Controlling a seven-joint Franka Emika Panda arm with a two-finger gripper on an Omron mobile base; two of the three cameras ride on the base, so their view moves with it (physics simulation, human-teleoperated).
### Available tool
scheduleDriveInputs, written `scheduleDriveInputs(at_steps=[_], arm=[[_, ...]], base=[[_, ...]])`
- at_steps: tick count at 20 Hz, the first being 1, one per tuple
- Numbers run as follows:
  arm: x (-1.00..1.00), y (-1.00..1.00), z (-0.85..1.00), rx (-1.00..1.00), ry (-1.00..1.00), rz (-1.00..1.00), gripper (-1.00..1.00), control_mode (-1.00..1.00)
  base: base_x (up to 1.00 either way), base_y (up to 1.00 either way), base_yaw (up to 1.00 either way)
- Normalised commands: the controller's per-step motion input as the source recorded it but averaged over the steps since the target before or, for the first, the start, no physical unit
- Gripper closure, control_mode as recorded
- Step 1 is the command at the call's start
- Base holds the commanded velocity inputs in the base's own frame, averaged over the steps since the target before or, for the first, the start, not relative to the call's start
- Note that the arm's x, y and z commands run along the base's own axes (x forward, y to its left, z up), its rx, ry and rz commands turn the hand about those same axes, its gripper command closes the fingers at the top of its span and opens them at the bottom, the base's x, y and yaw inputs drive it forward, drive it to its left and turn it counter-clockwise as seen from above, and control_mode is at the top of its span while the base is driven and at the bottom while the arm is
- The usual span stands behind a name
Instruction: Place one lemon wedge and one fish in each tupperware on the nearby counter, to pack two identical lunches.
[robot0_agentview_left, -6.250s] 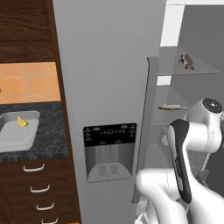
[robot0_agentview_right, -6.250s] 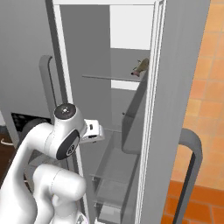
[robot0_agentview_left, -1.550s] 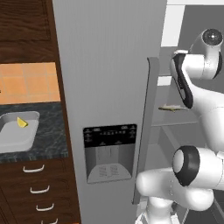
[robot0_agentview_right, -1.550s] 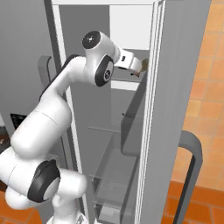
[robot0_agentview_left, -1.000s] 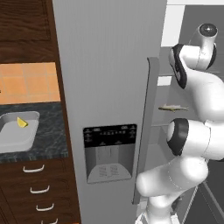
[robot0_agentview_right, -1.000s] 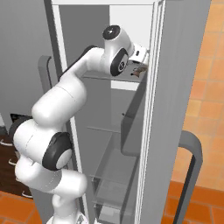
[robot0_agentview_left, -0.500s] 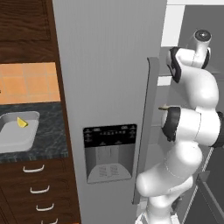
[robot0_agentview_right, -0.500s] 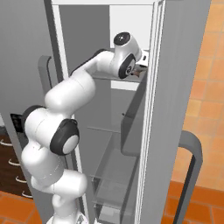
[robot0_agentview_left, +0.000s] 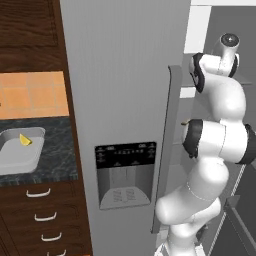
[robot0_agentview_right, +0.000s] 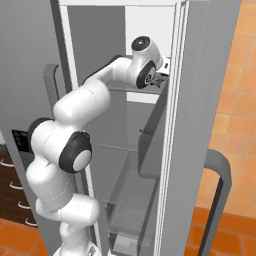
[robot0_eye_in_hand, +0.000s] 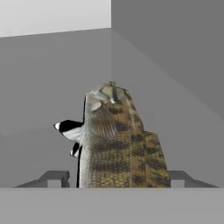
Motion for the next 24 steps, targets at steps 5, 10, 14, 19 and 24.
scheduleDriveInputs(at_steps=[5, 10, 14, 19, 24], arm=[[-0.20, 0.13, -0.48, 0.00, 0.00, 0.04, 1.00, -1.00], [-0.92, 0.30, -0.29, 0.00, -0.03, 0.11, 1.00, -1.00], [-1.00, 0.43, -0.04, -0.01, -0.11, 0.07, 1.00, -1.00], [-1.00, 0.51, 0.15, 0.00, 0.02, 0.00, 1.00, -1.00], [-1.00, 0.37, 0.01, -0.01, 0.01, 0.00, 1.00, -1.00]], base=[[0.00, 0.00, 0.00], [0.00, 0.00, 0.00], [0.00, 0.00, 0.00], [0.00, 0.00, 0.00], [0.00, 0.00, 0.00]])
